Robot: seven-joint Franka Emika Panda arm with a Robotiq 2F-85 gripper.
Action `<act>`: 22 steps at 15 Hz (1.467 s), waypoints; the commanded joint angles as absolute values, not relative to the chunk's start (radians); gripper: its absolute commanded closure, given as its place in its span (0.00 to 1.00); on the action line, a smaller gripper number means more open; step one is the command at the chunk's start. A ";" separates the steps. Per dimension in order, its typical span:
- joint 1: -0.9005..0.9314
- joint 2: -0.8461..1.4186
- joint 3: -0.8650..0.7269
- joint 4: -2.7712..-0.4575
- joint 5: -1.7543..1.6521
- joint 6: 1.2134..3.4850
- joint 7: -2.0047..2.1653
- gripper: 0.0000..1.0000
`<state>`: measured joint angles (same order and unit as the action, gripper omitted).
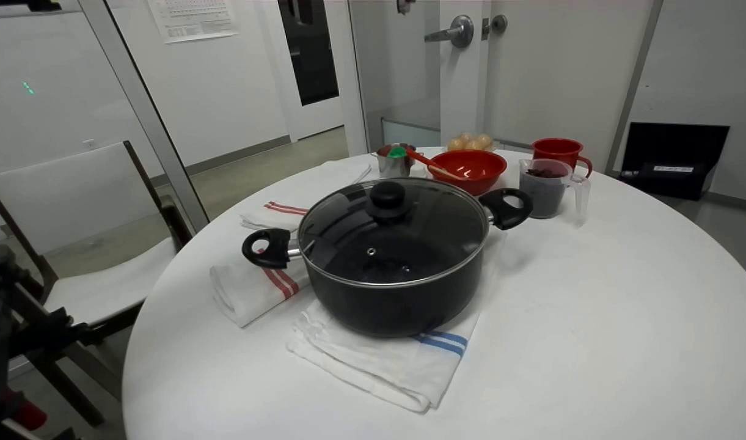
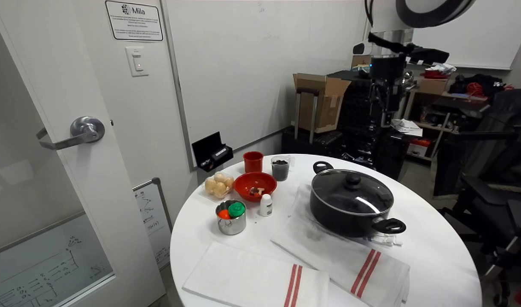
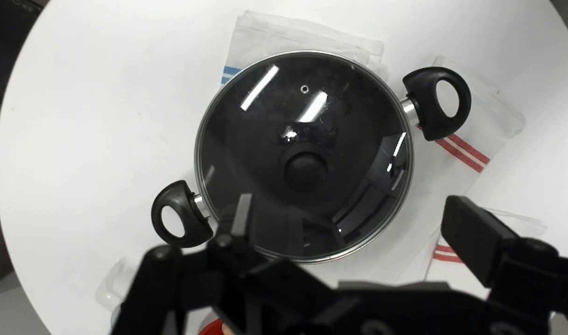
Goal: Remove the glass lid from the pot and put it on the table
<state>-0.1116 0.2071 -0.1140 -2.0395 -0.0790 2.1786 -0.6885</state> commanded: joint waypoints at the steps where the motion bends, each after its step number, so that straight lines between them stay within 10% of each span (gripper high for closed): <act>1: -0.136 0.321 -0.087 -1.932 -0.070 2.157 -0.703 0.00; 22: -0.153 0.612 -0.048 -1.819 -0.147 2.248 -0.654 0.00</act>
